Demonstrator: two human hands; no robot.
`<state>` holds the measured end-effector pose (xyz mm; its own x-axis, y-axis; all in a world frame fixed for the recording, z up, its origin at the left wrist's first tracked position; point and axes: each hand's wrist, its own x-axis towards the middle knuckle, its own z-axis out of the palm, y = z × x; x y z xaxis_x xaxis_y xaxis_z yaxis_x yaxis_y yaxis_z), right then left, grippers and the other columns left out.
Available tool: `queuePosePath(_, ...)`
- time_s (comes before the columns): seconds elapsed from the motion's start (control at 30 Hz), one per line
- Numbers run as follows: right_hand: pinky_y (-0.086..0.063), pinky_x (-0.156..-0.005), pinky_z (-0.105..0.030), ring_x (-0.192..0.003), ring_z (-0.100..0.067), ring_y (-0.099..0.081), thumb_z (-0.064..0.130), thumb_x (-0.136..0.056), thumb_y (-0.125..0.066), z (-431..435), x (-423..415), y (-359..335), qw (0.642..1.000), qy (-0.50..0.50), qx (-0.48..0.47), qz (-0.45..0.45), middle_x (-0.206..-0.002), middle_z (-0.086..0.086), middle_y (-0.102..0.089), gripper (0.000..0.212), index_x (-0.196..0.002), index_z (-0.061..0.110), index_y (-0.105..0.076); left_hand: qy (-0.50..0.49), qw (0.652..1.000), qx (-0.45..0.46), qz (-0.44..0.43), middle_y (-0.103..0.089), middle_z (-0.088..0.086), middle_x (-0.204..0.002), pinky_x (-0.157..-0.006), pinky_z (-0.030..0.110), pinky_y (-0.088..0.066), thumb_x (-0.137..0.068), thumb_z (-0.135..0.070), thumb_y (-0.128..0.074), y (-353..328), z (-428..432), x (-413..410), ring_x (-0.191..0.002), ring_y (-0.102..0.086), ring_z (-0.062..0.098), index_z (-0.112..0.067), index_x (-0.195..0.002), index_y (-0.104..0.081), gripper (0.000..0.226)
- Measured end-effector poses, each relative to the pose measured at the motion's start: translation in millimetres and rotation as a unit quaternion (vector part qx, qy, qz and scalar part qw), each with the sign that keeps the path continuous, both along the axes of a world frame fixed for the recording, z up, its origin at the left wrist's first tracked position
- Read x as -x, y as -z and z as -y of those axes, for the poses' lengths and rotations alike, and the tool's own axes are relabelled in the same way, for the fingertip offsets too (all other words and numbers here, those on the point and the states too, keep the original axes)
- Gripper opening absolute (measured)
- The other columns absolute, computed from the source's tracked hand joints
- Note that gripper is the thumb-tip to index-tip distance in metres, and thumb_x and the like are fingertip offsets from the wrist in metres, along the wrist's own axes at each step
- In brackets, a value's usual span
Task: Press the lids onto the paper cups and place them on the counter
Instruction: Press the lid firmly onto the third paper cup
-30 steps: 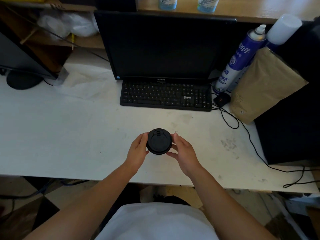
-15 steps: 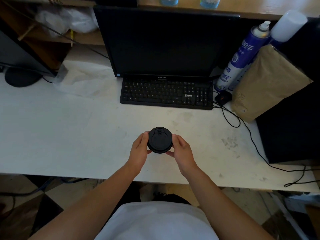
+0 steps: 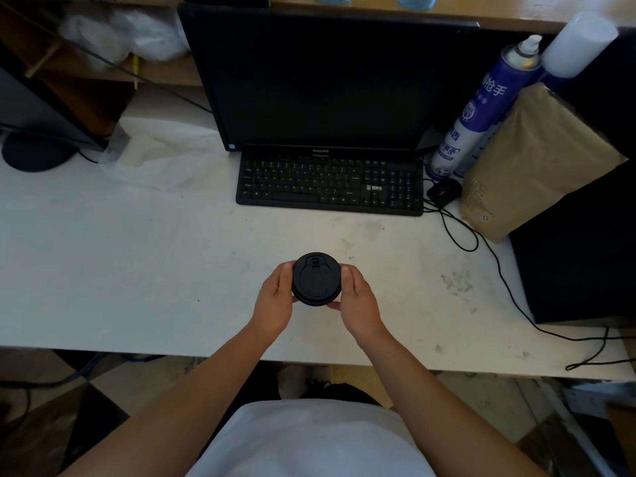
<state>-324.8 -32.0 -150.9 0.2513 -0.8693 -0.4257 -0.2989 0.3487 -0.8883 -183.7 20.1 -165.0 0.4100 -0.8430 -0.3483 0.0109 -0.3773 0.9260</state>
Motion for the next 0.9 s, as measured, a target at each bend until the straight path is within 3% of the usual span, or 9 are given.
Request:
queuePosePath(0.1,-0.061,-0.090,-0.045,-0.099,-0.005,-0.060,0.030,-0.112,-0.029,0.2,-0.4,-0.8,1.000,-0.010,0.007,-0.001,-0.105,0.014,-0.058,0.029,-0.117,0.021,-0.056,0.013,1.000,0.007,0.014,-0.067,-0.006,-0.112,-0.087,0.032,-0.059,-0.109,-0.033,-0.026,-0.6,-0.5,-2.6,-0.107,-0.064,0.006,-0.023,-0.120,-0.062,0.039)
queuePosePath(0.4,-0.061,-0.089,-0.044,-0.097,-0.007,-0.061,0.031,-0.112,-0.027,-1.3,-2.8,0.7,1.000,-0.005,0.021,-0.016,-0.103,0.014,-0.060,0.030,-0.116,0.022,-0.056,0.047,0.995,0.009,0.090,-0.068,-0.005,-0.114,-0.095,0.044,-0.056,-0.102,-0.050,-0.023,1.9,-0.2,-6.3,-0.111,-0.064,0.014,-0.028,-0.121,-0.061,0.048)
queuePosePath(0.63,-0.061,-0.089,-0.046,-0.095,-0.009,-0.060,0.029,-0.112,-0.028,-2.2,-3.2,-1.6,1.000,-0.002,0.022,-0.010,-0.103,0.011,-0.059,0.028,-0.116,0.022,-0.055,0.047,0.994,0.009,0.103,-0.068,-0.004,-0.113,-0.097,0.046,-0.055,-0.109,-0.036,-0.025,-0.3,-1.4,-6.4,-0.110,-0.064,0.015,-0.023,-0.123,-0.061,0.041)
queuePosePath(0.73,-0.061,-0.090,-0.046,-0.100,-0.010,-0.059,0.031,-0.111,-0.034,-2.1,-3.1,-1.4,0.999,0.035,-0.017,0.018,-0.108,0.011,-0.059,0.026,-0.117,0.020,-0.056,0.028,0.996,0.002,0.087,-0.067,-0.004,-0.112,-0.096,0.047,-0.056,-0.109,-0.037,-0.026,-1.5,-0.2,-3.2,-0.111,-0.064,0.017,-0.023,-0.122,-0.061,0.040)
queuePosePath(0.9,-0.057,-0.099,-0.042,-0.117,-0.018,-0.064,0.032,-0.109,-0.043,-5.8,2.4,4.3,0.976,0.144,-0.110,0.124,-0.127,-0.004,-0.065,0.030,-0.121,0.011,-0.060,-0.028,0.999,-0.021,0.028,-0.063,0.001,-0.120,-0.093,0.047,-0.057,-0.110,-0.031,-0.027,-9.2,-0.6,5.4,-0.117,-0.059,0.023,-0.024,-0.122,-0.058,0.034)
